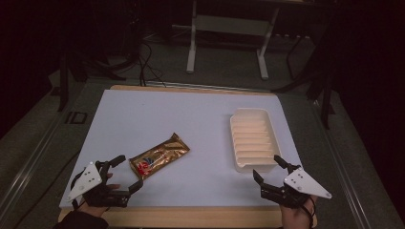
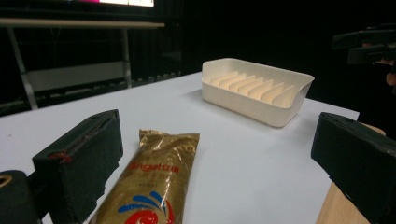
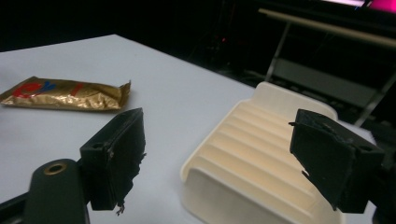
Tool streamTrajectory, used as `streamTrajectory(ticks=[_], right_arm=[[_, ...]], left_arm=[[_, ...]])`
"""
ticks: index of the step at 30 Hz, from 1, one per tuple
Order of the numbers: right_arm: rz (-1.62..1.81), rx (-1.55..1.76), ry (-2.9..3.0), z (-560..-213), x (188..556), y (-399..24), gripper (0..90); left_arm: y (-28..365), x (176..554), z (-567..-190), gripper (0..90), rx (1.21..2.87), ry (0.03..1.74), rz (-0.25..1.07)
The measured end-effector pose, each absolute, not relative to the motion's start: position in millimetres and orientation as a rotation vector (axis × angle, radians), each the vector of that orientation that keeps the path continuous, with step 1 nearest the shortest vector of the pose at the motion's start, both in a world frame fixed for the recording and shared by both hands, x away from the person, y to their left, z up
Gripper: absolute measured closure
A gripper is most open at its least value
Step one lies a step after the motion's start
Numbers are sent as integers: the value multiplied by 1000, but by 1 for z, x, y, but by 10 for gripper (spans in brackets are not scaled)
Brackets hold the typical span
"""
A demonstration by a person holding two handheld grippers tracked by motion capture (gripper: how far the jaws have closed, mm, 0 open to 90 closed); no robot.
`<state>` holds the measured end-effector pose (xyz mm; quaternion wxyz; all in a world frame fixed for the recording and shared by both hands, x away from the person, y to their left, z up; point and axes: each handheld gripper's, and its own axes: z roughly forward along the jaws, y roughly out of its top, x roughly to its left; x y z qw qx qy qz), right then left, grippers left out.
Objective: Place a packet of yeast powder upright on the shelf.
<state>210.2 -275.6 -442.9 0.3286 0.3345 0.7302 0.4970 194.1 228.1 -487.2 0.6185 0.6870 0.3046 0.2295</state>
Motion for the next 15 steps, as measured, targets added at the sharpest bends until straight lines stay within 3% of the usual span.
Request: streamTrajectory(ticks=[4, 11, 15], right_arm=[[1319, 887, 1917, -442, 211, -277, 153], [1304, 858, 1912, -439, 205, -275, 118], [1324, 813, 1894, -435, 197, -272, 113]], left_arm=[[226, 192, -486, 30, 1558, 673, 548], [225, 189, -476, 31, 1465, 677, 441], [220, 188, -469, 31, 1494, 686, 367]])
